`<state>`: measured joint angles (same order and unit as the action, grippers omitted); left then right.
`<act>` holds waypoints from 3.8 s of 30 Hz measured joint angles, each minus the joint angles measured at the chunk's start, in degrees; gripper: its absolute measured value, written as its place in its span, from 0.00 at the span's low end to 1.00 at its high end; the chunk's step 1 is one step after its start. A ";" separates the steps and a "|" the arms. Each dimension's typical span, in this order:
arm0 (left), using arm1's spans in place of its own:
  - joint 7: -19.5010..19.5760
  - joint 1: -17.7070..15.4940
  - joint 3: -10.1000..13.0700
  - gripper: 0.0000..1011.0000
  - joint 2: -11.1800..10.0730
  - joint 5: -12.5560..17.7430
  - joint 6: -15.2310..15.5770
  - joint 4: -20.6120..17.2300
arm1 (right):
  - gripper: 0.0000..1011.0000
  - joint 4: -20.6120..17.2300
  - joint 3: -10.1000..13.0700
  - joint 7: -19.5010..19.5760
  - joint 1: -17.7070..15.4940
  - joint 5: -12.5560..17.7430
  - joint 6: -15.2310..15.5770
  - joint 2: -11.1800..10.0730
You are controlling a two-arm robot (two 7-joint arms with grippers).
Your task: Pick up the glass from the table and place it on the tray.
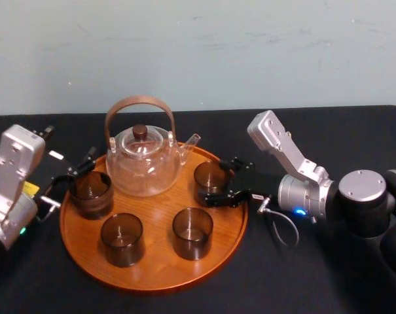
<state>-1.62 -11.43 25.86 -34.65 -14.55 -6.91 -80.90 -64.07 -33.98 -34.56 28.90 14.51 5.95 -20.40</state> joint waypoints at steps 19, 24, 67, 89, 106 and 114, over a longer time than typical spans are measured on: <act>0.00 0.00 0.00 0.99 0.00 0.00 0.00 0.00 | 0.99 -8.16 2.72 -3.43 -4.78 4.26 -0.93 -6.14; 0.00 0.00 0.00 0.99 0.00 0.00 0.00 0.00 | 0.99 -12.54 4.14 -4.07 -7.63 6.24 -1.99 -9.71; 0.00 0.00 0.00 0.99 0.00 0.00 0.00 0.00 | 0.99 -18.80 17.69 21.09 -20.57 2.15 -7.70 -5.82; 0.00 0.00 0.00 0.99 0.00 0.00 0.00 0.00 | 0.99 -19.01 17.61 21.14 -20.59 2.23 -7.73 -5.98; 0.00 0.00 0.00 0.99 0.00 0.00 0.00 0.00 | 0.99 -19.07 17.59 21.17 -20.59 2.30 -7.73 -6.02; 0.00 0.00 0.00 0.99 0.00 0.00 0.00 0.00 | 0.99 -19.07 17.59 21.16 -20.59 2.29 -7.73 -6.02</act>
<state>-1.62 -11.43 25.86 -34.65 -14.55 -6.91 -80.90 -83.14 -16.39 -13.40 8.31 16.80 -1.78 -26.42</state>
